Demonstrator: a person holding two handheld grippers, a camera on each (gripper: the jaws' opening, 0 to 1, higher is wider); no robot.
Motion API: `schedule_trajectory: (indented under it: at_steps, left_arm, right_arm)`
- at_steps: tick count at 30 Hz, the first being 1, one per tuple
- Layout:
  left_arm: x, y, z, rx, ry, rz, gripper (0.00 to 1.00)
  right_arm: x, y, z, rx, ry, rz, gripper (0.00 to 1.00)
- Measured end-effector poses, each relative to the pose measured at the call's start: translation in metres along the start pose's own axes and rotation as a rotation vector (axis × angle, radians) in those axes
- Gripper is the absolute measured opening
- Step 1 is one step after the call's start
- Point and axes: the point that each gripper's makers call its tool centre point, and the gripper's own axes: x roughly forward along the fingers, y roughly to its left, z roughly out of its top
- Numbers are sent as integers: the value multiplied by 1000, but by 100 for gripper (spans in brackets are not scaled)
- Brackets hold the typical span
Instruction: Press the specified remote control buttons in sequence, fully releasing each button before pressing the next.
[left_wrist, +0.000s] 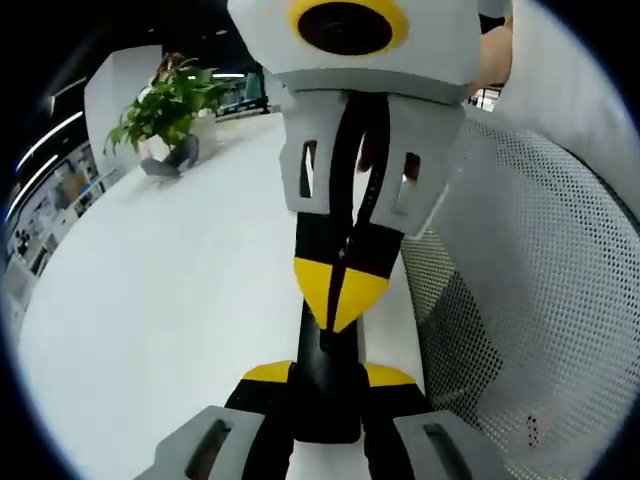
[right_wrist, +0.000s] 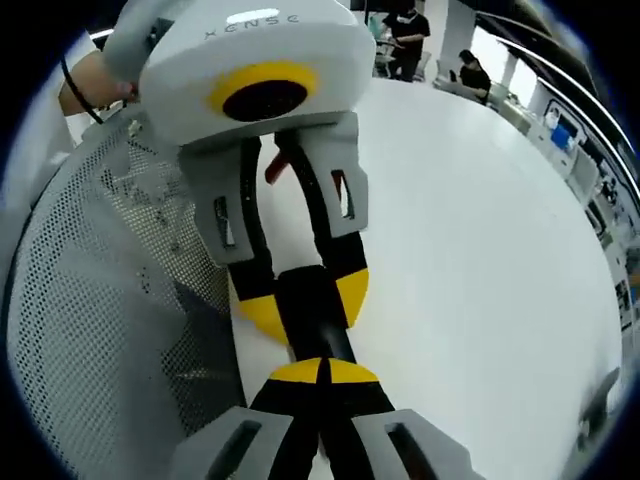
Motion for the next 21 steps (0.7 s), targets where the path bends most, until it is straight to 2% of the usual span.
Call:
schedule_trajectory:
  at_steps: [2,8,12,21]
  left_arm:
    - [0,0,0,-3,-2,2,24]
    - [0,0,0,-9,-8,7,24]
    - [0,0,0,-8,-6,6,24]
    - [0,-1,0,-3,0,7,24]
  right_arm:
    - [-1,-1,1,27,-7,4,0]
    - [2,0,6,26,-32,11,0]
    - [4,0,5,-57,0,-15,0]
    - [5,-2,6,-115,20,-62,0]
